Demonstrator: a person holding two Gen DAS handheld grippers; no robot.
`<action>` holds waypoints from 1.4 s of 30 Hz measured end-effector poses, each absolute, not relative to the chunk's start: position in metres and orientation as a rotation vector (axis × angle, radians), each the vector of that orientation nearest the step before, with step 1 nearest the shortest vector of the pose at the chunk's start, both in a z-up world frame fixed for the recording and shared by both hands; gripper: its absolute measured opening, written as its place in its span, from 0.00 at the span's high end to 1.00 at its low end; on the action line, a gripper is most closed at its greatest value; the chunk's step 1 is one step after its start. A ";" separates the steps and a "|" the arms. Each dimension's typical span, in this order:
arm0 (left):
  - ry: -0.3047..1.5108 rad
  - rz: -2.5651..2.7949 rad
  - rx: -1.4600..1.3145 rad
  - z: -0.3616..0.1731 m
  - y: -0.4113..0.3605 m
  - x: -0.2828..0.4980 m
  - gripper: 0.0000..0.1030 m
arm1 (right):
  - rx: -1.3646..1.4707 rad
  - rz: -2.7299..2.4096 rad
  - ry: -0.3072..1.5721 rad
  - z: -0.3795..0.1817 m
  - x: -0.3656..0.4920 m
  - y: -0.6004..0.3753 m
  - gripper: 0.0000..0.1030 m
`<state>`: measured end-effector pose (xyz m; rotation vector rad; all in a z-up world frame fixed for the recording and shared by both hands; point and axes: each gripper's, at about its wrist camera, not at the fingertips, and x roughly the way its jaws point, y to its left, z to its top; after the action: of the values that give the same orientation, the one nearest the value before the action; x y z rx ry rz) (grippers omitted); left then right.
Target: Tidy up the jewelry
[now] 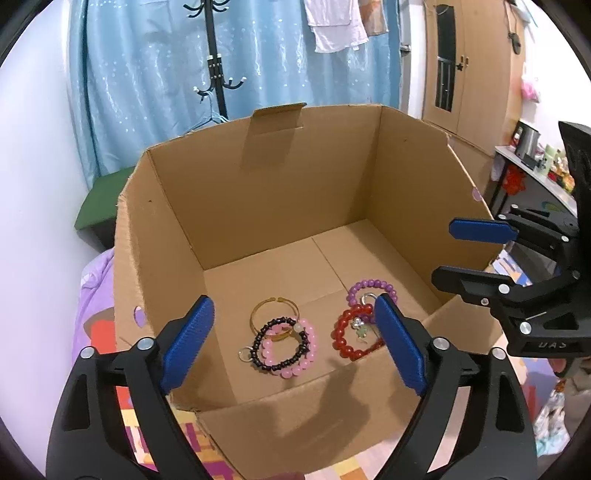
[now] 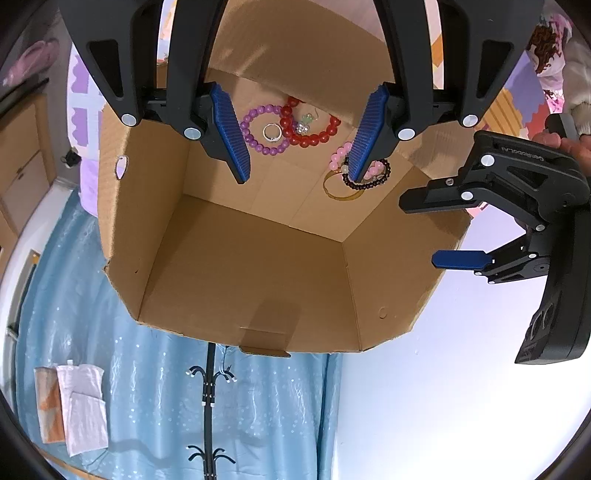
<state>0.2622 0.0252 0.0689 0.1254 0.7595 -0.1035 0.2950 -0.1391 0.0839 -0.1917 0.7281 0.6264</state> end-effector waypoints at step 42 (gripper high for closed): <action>0.735 -0.124 0.158 0.078 0.016 0.248 0.12 | -0.218 0.631 0.710 0.093 0.281 -0.137 0.39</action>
<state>0.2482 0.0160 0.0785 0.1582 0.7352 -0.1238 0.2812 -0.1374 0.0927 -0.2180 0.7101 0.6314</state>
